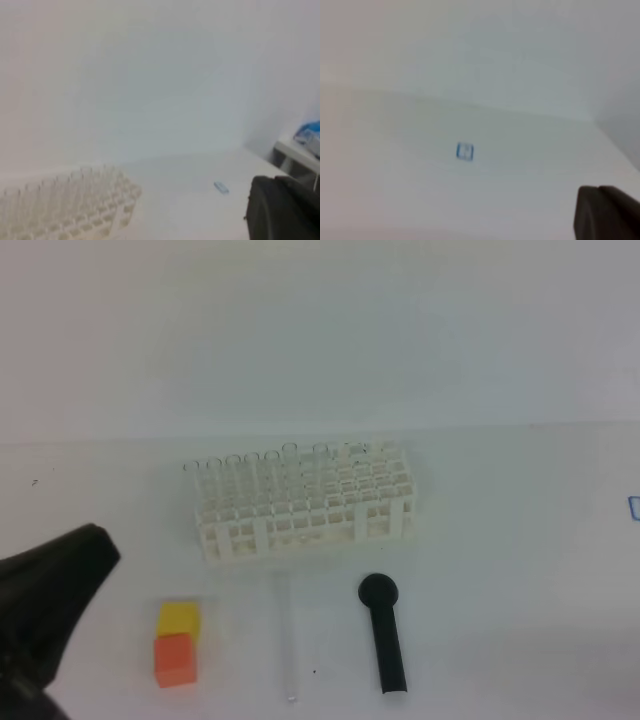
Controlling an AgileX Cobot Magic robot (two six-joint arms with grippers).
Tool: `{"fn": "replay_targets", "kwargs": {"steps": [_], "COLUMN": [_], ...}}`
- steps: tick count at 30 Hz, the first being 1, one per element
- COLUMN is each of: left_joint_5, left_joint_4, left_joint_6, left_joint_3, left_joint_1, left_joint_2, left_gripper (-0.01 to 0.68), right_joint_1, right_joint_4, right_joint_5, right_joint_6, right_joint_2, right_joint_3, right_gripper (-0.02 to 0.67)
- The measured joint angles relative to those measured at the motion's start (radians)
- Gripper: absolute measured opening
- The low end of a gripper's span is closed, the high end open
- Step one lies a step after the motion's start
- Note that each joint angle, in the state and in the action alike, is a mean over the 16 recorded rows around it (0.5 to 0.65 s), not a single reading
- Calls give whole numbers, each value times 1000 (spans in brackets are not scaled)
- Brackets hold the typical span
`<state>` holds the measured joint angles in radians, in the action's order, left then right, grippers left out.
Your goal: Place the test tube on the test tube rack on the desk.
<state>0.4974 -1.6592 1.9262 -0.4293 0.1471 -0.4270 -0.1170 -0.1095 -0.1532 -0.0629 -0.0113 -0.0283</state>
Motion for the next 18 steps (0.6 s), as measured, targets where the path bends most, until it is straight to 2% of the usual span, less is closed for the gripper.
{"fn": "replay_targets", "kwargs": {"steps": [3,11,14,18], "left_joint_5": [62,100,105,113], "left_joint_4": [-80,-76,-76,-80], "left_joint_6": [47,74,85,90], "left_joint_3": [-13,-16,-18,-29], "left_joint_1": [24,49,49,49], "left_joint_2": [-70,-153,-154,-158], "left_gripper": [-1,-1,-1,-1], "right_joint_1": [0,0,0,0], "right_joint_4": [78,297,320,299], "right_joint_5": [95,319,315,216], "right_joint_6": [23,128,179,219], "right_joint_2": [0,0,0,15], "right_joint_3": [-1,6,36,118], "right_gripper": [-1,-1,-1,-1]}}
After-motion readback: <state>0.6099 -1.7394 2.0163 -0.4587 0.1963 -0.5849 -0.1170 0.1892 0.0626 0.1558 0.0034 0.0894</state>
